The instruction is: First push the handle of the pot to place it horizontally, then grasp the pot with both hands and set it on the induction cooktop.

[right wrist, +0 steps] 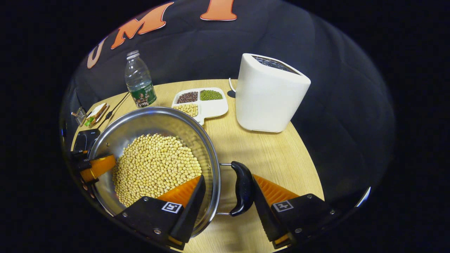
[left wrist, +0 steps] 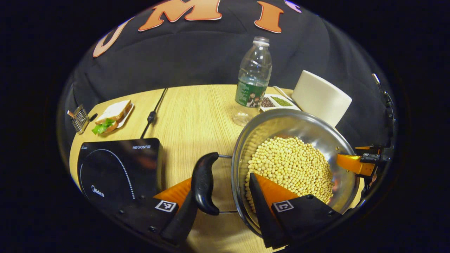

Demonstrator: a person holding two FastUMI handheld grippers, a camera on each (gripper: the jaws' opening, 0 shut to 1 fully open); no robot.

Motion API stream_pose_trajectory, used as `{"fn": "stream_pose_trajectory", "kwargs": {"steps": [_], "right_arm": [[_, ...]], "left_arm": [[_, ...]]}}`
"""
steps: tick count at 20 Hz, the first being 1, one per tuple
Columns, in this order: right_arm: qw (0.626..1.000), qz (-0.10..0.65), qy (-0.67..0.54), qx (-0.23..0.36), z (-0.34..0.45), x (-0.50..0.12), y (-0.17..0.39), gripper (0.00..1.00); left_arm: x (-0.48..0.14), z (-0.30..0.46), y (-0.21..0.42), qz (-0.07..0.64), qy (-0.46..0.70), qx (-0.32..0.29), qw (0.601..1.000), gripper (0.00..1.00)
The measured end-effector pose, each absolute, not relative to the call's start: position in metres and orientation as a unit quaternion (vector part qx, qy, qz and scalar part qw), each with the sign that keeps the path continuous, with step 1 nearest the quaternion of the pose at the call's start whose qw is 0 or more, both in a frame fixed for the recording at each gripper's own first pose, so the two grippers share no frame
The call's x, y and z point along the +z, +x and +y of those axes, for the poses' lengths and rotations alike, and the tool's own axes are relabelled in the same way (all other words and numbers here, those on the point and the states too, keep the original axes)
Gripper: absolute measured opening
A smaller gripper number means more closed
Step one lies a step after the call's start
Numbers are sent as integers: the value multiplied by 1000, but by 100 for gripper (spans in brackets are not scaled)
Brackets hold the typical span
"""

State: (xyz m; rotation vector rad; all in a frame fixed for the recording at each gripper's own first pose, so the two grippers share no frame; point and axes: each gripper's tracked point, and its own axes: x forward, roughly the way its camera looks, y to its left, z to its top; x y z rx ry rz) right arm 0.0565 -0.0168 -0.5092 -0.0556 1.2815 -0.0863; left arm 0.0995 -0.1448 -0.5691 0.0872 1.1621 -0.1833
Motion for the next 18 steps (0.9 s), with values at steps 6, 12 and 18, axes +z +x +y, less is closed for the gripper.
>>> {"fn": "stream_pose_trajectory", "kwargs": {"steps": [6, 12, 18], "right_arm": [[810, 583, -46, -45, -20, -510, 61, 75], [832, 552, -24, -55, -19, -508, 66, 67], [834, 550, -9, -47, -15, -506, 62, 61]], "left_arm": [[-571, -143, 106, 530, 45, -74, 843, 86], [-569, -138, 114, 509, 48, -56, 858, 73], [-568, -136, 115, 503, 51, -48, 861, 73]]}}
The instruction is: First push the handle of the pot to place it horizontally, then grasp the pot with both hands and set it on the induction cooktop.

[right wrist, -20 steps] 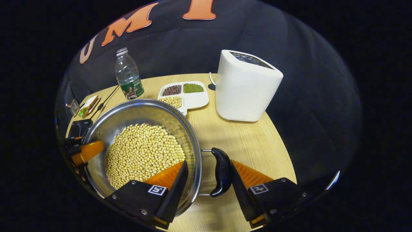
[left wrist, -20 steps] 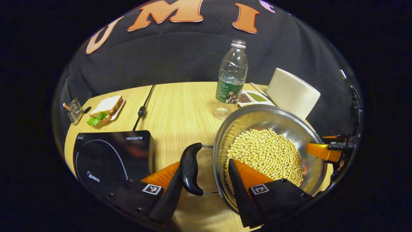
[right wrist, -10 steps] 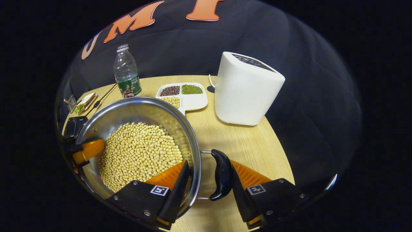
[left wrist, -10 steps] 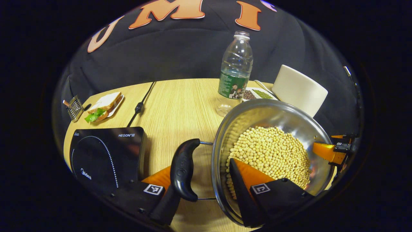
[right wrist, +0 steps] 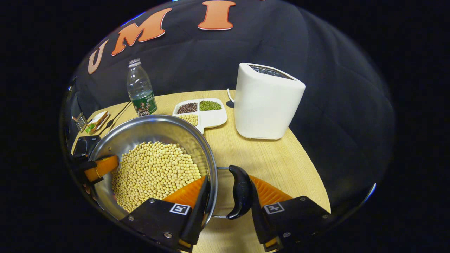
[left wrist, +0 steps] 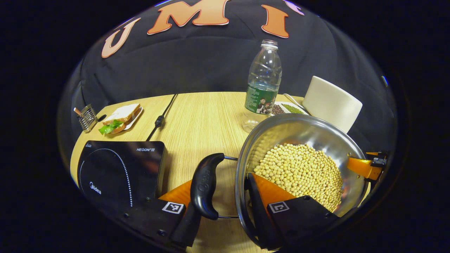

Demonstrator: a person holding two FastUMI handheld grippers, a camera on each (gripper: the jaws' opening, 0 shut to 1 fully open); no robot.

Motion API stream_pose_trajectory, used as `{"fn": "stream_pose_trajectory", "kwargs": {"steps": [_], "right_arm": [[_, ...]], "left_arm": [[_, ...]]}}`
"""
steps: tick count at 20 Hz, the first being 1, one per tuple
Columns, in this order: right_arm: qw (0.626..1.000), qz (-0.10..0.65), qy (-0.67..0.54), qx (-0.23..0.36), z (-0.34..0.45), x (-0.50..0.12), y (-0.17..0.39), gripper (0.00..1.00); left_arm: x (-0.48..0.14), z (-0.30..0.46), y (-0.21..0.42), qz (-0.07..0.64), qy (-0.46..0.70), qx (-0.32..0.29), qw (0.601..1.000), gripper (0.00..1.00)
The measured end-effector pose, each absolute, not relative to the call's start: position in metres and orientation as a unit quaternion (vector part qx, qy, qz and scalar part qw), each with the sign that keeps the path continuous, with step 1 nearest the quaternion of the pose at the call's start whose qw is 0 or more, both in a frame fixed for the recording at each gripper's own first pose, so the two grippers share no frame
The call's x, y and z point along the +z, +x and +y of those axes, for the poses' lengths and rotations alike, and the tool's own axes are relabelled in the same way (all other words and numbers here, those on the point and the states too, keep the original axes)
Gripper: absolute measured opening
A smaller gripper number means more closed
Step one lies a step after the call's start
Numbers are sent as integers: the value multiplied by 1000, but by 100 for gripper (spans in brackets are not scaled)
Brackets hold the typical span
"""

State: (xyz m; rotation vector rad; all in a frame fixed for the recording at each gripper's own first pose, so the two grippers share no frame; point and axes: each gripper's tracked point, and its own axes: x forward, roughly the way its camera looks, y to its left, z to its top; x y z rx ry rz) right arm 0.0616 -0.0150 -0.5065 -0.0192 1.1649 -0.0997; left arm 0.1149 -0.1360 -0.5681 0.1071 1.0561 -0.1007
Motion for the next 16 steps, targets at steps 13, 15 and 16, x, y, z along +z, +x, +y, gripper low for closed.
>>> {"fn": "stream_pose_trajectory", "kwargs": {"steps": [13, 15, 16], "right_arm": [[857, 513, 6, -40, 20, -429, 63, 60], [860, 509, 10, -33, 30, -418, 62, 60], [862, 507, 11, -30, 36, -414, 61, 60]], "left_arm": [[-490, -104, 111, 458, 56, -41, 886, 72], [-476, -95, 108, 453, 53, -34, 889, 72], [-470, -90, 108, 451, 52, -30, 891, 72]]}}
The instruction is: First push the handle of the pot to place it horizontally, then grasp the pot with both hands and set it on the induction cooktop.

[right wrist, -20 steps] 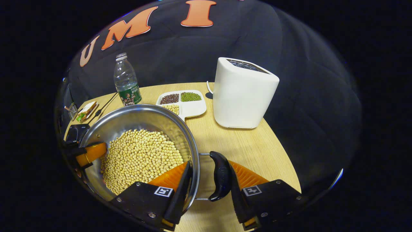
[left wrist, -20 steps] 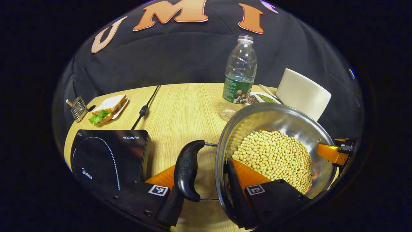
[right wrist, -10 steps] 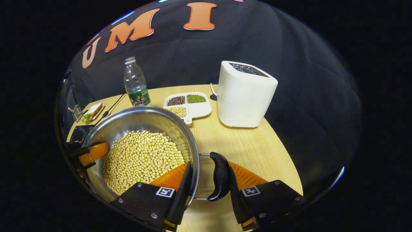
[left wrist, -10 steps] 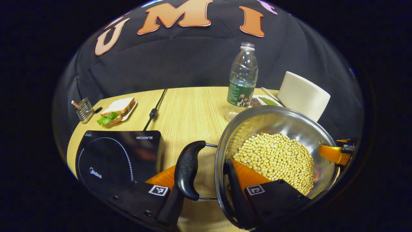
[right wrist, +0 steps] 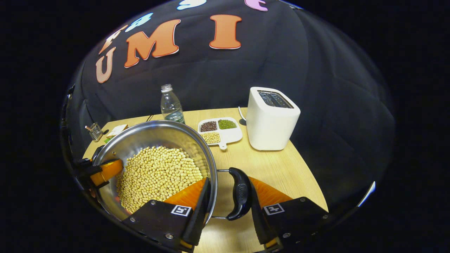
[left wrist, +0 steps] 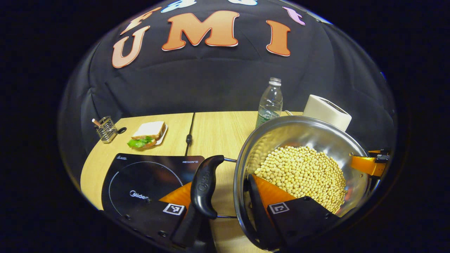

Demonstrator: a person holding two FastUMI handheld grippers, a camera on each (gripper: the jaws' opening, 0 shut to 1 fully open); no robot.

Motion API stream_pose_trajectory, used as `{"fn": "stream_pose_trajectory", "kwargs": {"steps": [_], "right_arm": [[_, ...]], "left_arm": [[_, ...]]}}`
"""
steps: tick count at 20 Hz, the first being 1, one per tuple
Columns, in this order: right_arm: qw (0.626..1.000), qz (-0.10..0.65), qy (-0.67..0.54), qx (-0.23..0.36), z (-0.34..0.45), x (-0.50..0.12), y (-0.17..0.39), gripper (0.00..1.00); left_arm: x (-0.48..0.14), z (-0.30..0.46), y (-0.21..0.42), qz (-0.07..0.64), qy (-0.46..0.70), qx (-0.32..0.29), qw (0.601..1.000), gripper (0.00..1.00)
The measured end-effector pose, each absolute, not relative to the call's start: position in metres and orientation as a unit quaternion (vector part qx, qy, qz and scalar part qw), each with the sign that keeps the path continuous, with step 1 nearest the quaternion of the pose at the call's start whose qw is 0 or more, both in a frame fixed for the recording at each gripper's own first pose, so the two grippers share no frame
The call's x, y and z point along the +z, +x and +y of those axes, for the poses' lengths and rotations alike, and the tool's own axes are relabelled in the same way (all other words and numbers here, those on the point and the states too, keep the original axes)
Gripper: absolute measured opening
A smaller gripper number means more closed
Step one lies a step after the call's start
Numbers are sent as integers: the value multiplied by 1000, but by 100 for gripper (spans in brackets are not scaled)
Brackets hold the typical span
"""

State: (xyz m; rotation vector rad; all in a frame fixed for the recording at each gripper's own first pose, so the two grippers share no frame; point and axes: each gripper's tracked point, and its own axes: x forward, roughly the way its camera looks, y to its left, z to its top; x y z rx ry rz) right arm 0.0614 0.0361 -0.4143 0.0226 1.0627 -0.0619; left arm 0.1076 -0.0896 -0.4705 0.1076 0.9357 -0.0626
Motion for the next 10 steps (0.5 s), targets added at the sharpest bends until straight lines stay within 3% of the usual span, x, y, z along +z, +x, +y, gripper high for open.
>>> {"fn": "stream_pose_trajectory", "kwargs": {"steps": [10], "right_arm": [[867, 498, 3, 17, 116, -368, 70, 60]], "left_arm": [[-416, -10, 96, 436, 45, 10, 899, 72]]}}
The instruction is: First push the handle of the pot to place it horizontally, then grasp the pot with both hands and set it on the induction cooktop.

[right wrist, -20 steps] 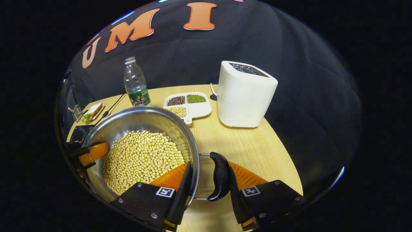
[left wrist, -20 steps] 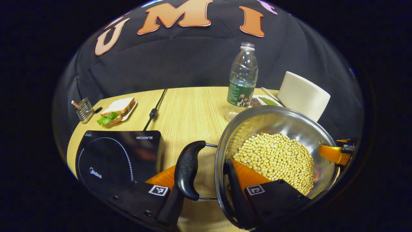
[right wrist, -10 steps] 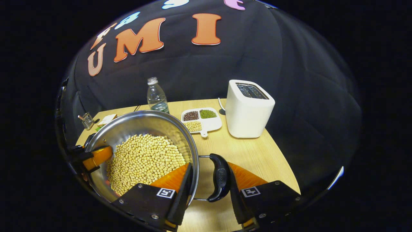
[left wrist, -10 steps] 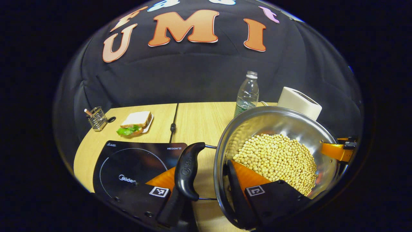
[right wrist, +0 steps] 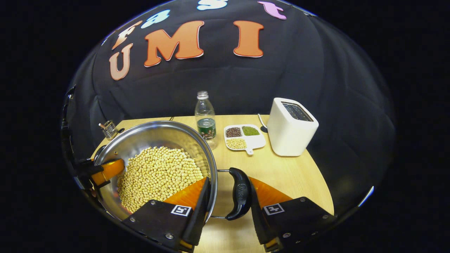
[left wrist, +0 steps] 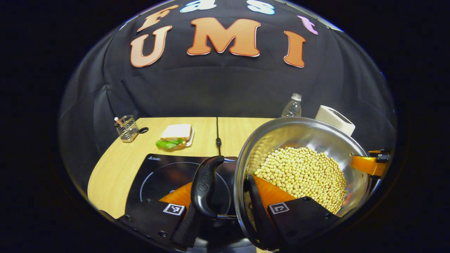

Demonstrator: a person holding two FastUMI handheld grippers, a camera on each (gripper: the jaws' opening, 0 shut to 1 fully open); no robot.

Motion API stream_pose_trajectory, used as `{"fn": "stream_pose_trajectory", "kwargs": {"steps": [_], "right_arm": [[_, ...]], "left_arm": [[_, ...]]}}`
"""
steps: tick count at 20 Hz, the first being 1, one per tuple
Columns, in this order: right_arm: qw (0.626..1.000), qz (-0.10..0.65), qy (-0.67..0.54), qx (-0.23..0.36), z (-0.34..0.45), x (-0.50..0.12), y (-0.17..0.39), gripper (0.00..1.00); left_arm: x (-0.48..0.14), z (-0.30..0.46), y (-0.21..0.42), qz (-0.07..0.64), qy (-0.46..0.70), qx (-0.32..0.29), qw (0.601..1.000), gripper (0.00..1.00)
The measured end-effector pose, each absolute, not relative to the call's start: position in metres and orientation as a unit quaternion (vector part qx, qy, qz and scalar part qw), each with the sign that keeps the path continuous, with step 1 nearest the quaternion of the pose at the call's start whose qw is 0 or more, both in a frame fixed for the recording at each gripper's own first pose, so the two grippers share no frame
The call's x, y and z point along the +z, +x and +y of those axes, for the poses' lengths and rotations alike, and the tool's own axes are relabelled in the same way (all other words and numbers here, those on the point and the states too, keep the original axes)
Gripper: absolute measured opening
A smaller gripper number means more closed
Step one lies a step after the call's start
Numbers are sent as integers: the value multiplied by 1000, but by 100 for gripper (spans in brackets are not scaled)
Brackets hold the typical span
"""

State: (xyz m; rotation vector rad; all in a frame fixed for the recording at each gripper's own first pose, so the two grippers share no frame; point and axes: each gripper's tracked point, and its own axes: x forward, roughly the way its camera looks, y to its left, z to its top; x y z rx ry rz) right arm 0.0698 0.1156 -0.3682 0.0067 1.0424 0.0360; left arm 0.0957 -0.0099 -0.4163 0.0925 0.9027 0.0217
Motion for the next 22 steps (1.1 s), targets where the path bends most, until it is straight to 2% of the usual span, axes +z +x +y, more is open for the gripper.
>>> {"fn": "stream_pose_trajectory", "kwargs": {"steps": [5, 6, 10, 12, 14, 15, 16, 18, 20, 22], "right_arm": [[873, 486, 0, 40, 153, -362, 75, 60], [873, 485, -2, 46, 163, -363, 76, 60], [875, 480, 4, 63, 197, -359, 80, 60], [875, 479, 4, 71, 210, -359, 82, 60], [873, 481, 5, 78, 224, -362, 85, 60], [871, 485, 3, 84, 231, -364, 83, 60], [868, 488, 2, 89, 239, -366, 81, 60], [867, 489, 5, 96, 252, -364, 82, 60], [867, 487, 7, 102, 264, -363, 83, 60], [868, 484, 9, 108, 276, -362, 85, 60]], "left_arm": [[-397, 36, 91, 427, 40, 36, 903, 72], [-393, 43, 88, 426, 41, 42, 903, 75], [-381, 77, 89, 419, 46, 61, 905, 69], [-376, 92, 88, 416, 51, 67, 906, 72], [-376, 106, 86, 419, 51, 75, 903, 72], [-374, 114, 85, 419, 52, 79, 903, 69], [-372, 120, 81, 419, 54, 84, 903, 72], [-368, 134, 78, 419, 56, 92, 902, 69], [-363, 147, 78, 417, 59, 98, 902, 72], [-356, 159, 79, 412, 62, 102, 903, 69]]}}
